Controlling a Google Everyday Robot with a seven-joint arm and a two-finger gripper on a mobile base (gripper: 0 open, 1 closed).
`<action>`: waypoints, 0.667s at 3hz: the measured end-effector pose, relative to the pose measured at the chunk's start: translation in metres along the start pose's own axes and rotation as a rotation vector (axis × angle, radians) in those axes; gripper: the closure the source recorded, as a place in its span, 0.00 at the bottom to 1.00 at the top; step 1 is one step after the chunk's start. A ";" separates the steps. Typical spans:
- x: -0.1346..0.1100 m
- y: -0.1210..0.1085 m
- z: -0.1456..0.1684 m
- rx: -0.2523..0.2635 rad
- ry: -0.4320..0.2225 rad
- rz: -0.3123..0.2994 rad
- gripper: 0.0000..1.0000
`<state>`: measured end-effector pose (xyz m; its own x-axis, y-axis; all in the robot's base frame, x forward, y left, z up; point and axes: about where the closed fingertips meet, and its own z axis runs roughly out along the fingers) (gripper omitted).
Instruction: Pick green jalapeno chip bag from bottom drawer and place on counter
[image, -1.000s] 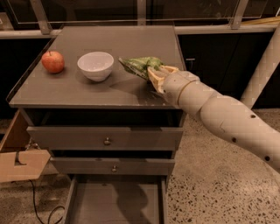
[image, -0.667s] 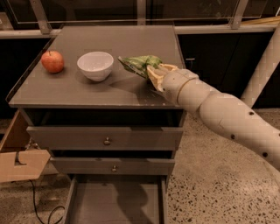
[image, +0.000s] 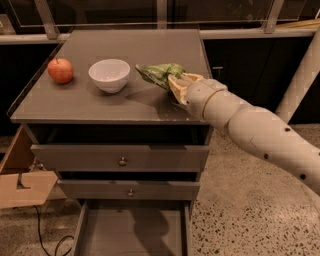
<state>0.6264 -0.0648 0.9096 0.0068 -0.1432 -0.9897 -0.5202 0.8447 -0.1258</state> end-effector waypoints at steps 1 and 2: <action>0.000 0.000 0.000 0.000 0.000 0.000 0.21; 0.000 0.000 0.000 0.000 0.000 0.000 0.00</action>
Offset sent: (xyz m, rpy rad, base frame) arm 0.0000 0.0000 0.0000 0.0000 0.0000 0.0000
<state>0.6264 -0.0647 0.9096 0.0069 -0.1432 -0.9897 -0.5203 0.8446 -0.1259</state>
